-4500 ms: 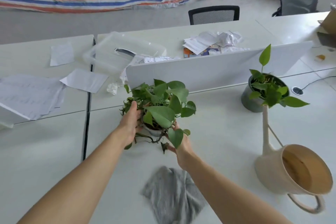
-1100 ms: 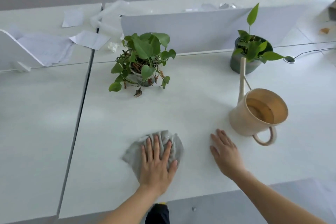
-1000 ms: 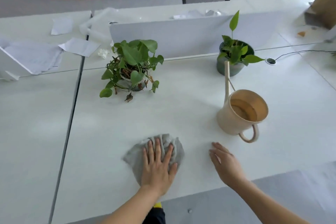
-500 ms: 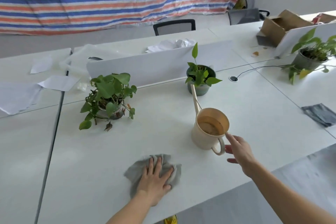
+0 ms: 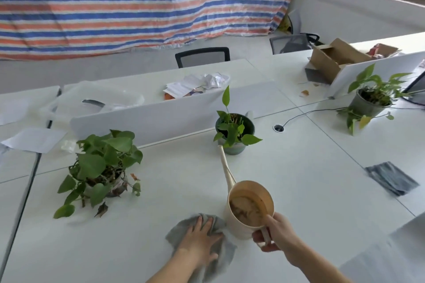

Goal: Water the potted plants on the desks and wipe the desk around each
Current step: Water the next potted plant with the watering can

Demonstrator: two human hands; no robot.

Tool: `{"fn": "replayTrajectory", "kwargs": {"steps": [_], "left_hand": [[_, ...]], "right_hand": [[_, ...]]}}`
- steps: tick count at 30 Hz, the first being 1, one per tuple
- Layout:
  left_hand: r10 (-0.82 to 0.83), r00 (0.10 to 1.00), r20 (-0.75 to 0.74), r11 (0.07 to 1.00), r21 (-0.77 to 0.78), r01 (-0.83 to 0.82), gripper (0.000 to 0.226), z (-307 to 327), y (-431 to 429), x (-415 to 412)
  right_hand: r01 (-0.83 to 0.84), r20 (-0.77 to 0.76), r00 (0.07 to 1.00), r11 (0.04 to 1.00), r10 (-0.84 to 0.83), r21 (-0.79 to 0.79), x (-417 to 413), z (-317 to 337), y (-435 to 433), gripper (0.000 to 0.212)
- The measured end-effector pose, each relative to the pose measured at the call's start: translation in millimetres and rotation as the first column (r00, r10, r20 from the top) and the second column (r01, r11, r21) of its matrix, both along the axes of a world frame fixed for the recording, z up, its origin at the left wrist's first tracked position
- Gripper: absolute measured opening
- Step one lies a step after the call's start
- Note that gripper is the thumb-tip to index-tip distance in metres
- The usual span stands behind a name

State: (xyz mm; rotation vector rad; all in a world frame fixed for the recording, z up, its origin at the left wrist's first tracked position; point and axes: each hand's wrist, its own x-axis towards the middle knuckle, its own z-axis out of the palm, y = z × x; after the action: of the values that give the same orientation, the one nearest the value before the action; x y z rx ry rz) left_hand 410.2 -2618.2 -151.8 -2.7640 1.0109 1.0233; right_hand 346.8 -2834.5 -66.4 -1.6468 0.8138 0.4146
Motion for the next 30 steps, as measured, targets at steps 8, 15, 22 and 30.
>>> {"fn": "replayTrajectory", "kwargs": {"steps": [8,15,22,30], "left_hand": [[0.618,0.748,-0.242,0.640,-0.399,-0.657,0.034,40,-52,45],[0.627,0.523,-0.577,0.245,-0.492,-0.836,0.044,93,-137,61],[0.664,0.467,-0.584,0.132,-0.523,-0.842,0.048,120,-214,69],[0.643,0.395,-0.656,0.014,-0.506,-0.862,0.033,149,-277,81]], "right_hand": [[-0.104,0.025,0.994,0.994,0.105,-0.040,12,23,-39,0.022],[-0.245,0.082,0.964,0.964,0.254,-0.104,31,60,-107,0.021],[-0.375,0.115,0.908,0.905,0.402,-0.200,66,91,-192,0.021],[-0.417,0.115,0.873,0.848,0.474,-0.326,110,108,-258,0.019]]}}
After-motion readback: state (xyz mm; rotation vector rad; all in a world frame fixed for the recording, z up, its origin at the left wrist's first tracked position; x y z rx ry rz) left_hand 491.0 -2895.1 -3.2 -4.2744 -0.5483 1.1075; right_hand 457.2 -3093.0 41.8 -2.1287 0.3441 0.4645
